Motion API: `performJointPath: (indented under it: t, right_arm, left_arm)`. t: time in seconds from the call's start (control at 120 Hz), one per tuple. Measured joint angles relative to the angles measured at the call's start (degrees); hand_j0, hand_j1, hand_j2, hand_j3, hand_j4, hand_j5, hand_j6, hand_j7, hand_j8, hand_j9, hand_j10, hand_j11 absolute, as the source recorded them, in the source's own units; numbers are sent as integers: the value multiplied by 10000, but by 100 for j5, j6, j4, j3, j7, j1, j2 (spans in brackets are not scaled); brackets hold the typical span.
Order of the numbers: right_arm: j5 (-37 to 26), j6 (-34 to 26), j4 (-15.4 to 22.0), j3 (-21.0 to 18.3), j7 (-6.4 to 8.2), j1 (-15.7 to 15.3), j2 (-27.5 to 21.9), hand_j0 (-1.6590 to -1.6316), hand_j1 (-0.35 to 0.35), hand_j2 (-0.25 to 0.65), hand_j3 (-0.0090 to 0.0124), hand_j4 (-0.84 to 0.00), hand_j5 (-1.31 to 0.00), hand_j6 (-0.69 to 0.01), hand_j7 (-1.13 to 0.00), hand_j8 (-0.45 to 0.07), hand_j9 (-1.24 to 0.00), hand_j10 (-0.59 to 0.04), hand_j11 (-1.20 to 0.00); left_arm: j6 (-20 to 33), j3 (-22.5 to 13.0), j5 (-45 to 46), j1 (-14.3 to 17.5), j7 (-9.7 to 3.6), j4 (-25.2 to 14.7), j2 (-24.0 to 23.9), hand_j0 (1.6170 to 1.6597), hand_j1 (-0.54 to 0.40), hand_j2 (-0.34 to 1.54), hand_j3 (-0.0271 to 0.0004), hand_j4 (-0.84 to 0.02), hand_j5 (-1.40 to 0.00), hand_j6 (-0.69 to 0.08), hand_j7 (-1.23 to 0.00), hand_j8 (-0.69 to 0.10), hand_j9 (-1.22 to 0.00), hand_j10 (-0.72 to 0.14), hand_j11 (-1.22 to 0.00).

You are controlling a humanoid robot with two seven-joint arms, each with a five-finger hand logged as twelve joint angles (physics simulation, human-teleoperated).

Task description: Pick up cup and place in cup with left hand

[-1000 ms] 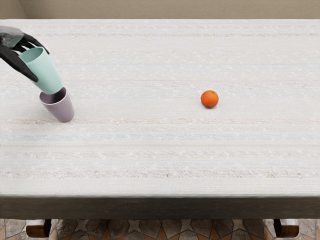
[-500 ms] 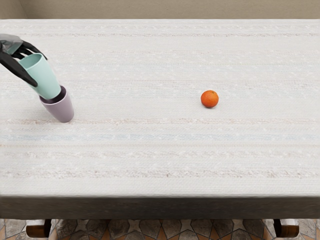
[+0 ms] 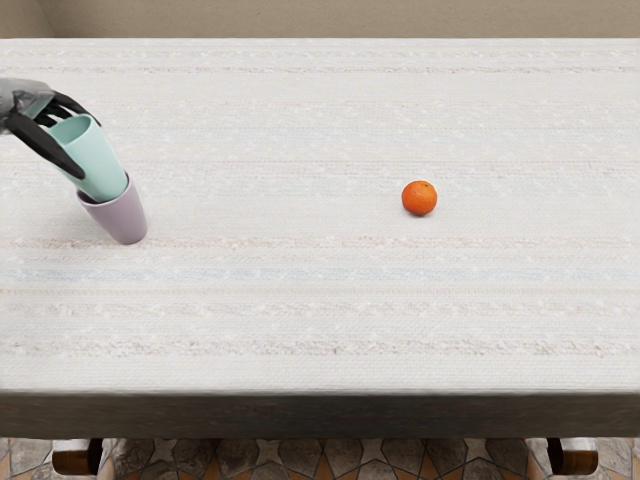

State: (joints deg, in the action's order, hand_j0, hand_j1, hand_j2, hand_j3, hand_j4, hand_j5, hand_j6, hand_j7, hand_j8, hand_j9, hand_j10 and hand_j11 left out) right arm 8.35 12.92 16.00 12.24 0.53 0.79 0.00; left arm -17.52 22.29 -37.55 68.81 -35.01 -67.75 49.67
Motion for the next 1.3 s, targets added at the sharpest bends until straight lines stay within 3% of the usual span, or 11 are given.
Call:
performJointPath:
  t: [0.1, 0.3, 0.558, 1.075, 1.225, 1.3]
  right_arm:
    - [0, 0, 0, -1, 0, 0, 0, -16581, -3489, -2, 0, 0, 1, 7, 0, 6, 1, 4, 0]
    - [0, 0, 0, -1, 0, 0, 0, -16581, -3489, -2, 0, 0, 1, 7, 0, 5, 1, 4, 0]
    - [0, 0, 0, -1, 0, 0, 0, -16581, -3489, -2, 0, 0, 1, 6, 0, 4, 0, 3, 0]
    - [0, 0, 0, 0, 0, 0, 0, -16581, -3489, -2, 0, 0, 1, 6, 0, 4, 0, 3, 0]
    - [0, 0, 0, -1, 0, 0, 0, -16581, -3489, -2, 0, 0, 1, 7, 0, 5, 1, 3, 0]
    - [0, 0, 0, 0, 0, 0, 0, -16581, -3489, -2, 0, 0, 1, 9, 0, 7, 1, 4, 1]
  left_arm:
    - [5, 1, -3, 0, 0, 4, -1, 16553, -1170, 873, 0, -3915, -5990, -2807, -5951, -2950, -5983, -4409, -5982]
    - [17, 5, -5, 0, 1, 29, -44, 16570, 1011, 466, 0, -2112, -3061, -1706, -3044, -1756, -3055, -2295, -3054]
    - [19, 25, 51, 60, 1, 90, -228, 16577, 2640, 169, 0, -764, -1044, -657, -1037, -668, -1038, -810, -1037]
    - [-80, 50, 167, 335, 1, 291, -1506, 16580, 3362, 31, 0, -149, -162, -150, -160, -147, -158, -147, -157]
    - [-1102, 137, 1208, 330, 1, 282, -1465, 16580, 3393, 23, 0, -118, -121, -122, -119, -119, -118, -114, -117]
    - [-1434, 286, 1757, 302, 1, 284, -1127, 16580, 3402, 17, 0, -111, -109, -117, -107, -113, -105, -106, -104]
